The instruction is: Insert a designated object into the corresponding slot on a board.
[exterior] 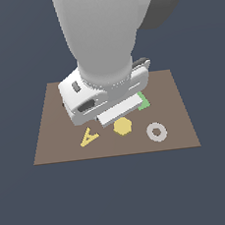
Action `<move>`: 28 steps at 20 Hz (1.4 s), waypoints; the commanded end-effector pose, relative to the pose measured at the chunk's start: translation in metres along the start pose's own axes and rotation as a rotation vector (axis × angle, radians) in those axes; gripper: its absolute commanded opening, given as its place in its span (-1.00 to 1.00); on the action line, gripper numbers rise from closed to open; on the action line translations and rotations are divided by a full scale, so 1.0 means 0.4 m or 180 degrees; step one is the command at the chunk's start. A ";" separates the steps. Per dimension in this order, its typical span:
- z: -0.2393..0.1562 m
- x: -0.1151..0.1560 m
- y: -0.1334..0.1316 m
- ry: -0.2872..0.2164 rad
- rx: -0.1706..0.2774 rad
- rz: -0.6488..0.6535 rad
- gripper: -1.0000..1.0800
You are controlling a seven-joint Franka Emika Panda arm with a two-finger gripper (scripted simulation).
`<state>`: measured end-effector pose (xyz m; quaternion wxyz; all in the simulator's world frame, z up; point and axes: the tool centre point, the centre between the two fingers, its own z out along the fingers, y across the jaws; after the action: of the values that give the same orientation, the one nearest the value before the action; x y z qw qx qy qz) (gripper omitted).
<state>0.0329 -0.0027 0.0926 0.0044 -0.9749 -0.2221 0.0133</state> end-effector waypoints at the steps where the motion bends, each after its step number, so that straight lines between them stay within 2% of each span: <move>1: 0.022 0.024 0.000 0.0015 -0.0012 -0.0294 0.92; 8: 0.069 0.074 -0.009 0.0044 -0.0040 -0.0932 0.92; 14: 0.094 0.101 -0.019 0.0059 -0.0056 -0.1280 0.92; 20: 0.105 0.113 -0.025 0.0066 -0.0063 -0.1433 0.92; 28: 0.109 0.112 -0.025 0.0065 -0.0062 -0.1427 0.92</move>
<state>0.0679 0.0261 0.0494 0.0000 -0.9012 -0.4334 -0.0002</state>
